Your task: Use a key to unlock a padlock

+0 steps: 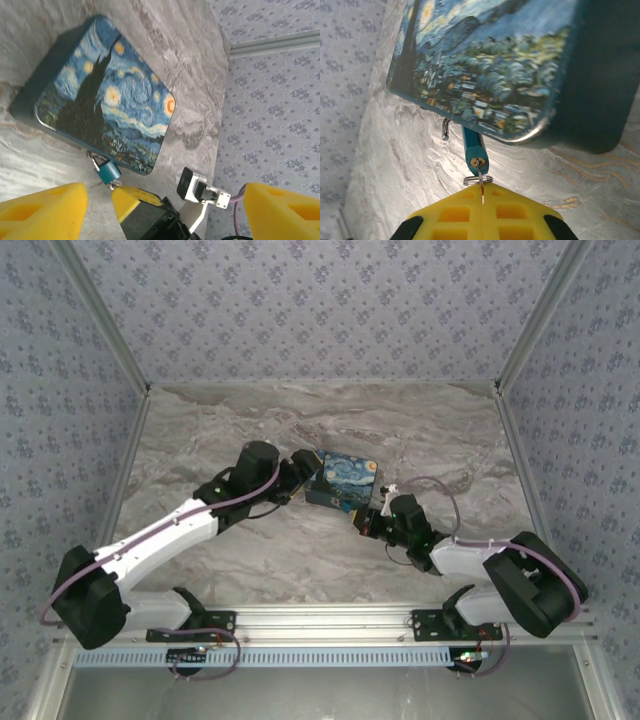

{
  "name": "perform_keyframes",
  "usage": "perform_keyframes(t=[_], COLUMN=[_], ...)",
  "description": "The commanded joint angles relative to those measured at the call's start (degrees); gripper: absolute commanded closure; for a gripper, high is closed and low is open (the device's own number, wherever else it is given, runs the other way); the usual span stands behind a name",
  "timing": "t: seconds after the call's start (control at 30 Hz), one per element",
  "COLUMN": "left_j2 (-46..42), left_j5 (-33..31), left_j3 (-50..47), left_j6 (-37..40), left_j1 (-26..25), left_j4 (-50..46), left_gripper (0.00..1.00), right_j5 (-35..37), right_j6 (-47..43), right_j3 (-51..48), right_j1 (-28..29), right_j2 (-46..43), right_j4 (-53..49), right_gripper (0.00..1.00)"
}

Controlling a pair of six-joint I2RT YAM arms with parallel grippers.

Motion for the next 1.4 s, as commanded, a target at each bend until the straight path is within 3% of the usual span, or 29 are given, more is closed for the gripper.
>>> perform_keyframes(t=[0.0,0.3,0.5,0.7,1.0,1.27,1.37], left_j2=[-1.19,-1.19,0.61,6.51,19.52,29.89,32.02], left_j5=[-3.38,-2.50,0.53,6.34,15.40,24.83,27.15], left_j3=[1.68,1.70,1.75,5.14,12.09,14.67,14.44], left_j6=[6.62,8.75,10.89,18.11,26.36,25.64,25.12], left_j1=[1.62,4.72,8.29,11.91,12.23,12.00,11.46], left_j4=[-4.33,-4.69,-5.02,-6.49,-6.09,0.41,2.38], left_gripper=[0.17,0.15,0.15,0.15,0.14,0.14,0.19], right_j5=[-2.13,-1.70,1.44,4.29,-9.87,-16.89,-19.37], right_j6=[9.57,16.95,13.09,1.51,-10.40,-13.30,-14.26], right_j3=[-1.30,-0.80,-0.57,0.70,6.08,13.70,16.73], right_j1=[-1.03,-1.88,-1.87,-3.01,-17.09,-20.86,-20.78], right_j2=[1.39,4.32,1.54,-6.20,-8.77,1.70,5.73], right_j4=[1.78,0.09,-7.49,-19.10,-24.30,-22.36,-21.42], right_gripper=[1.00,1.00,0.64,0.40,0.03,0.00,0.08])
